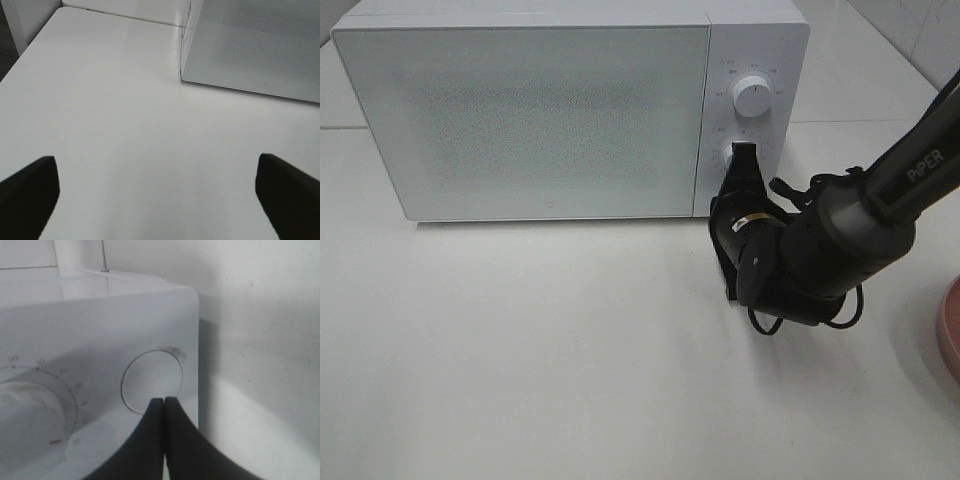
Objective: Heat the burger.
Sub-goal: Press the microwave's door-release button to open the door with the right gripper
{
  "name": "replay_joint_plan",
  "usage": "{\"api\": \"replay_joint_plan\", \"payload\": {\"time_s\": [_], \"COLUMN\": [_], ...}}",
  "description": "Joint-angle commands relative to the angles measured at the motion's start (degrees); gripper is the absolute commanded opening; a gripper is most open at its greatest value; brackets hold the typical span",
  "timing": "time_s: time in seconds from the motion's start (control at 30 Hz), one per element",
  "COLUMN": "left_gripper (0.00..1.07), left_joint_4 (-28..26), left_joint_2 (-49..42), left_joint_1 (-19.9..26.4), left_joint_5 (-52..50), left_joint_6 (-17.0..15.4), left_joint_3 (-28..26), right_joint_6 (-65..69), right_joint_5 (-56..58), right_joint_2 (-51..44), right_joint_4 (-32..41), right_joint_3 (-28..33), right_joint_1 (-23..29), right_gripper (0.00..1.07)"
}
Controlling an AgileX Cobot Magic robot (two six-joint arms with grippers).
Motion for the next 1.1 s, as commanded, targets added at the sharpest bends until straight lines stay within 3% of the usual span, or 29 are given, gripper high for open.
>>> {"api": "replay_joint_plan", "payload": {"time_s": [0.03, 1.1], "left_gripper": [1.00, 1.00], "left_joint_4": [-0.2, -0.2], "left_joint_2": [-1.0, -1.0], "left_joint_1": [-0.1, -0.1], "left_joint_5": [-0.6, -0.6], "left_joint_6": [-0.2, -0.2], "left_joint_3": [-0.1, -0.1], "right_joint_6": [-1.3, -1.9], "right_joint_5": [-0.7, 0.6], "right_joint_2": [-0.1, 0.1], "right_joint_4": [0.9, -0.2], "right_joint_3": [-0.4, -1.7], "right_joint_1": [-0.8, -3.1], "right_gripper": [0.00, 0.00]}}
